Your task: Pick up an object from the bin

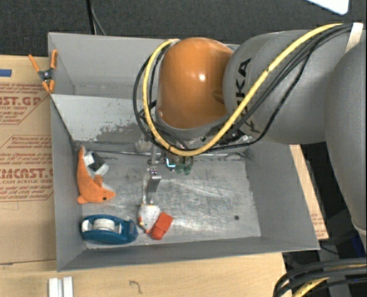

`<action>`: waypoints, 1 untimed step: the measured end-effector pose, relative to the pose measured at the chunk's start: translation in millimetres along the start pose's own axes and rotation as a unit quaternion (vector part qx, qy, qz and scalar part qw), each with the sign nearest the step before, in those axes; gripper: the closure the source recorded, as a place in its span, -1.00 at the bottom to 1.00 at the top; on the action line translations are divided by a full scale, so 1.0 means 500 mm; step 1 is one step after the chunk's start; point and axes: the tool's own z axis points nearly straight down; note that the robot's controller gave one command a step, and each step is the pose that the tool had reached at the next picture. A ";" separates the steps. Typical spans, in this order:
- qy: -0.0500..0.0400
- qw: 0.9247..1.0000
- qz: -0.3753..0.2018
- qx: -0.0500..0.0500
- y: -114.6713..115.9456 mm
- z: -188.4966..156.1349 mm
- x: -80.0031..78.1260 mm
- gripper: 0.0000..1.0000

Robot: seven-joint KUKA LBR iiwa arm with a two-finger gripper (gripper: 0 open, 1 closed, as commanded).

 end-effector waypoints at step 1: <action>-0.004 1.000 0.001 -0.001 -0.002 -0.009 -0.004 -1.00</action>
Offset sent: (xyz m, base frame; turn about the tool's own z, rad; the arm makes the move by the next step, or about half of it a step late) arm -0.0670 -0.0312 -0.1139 -0.2442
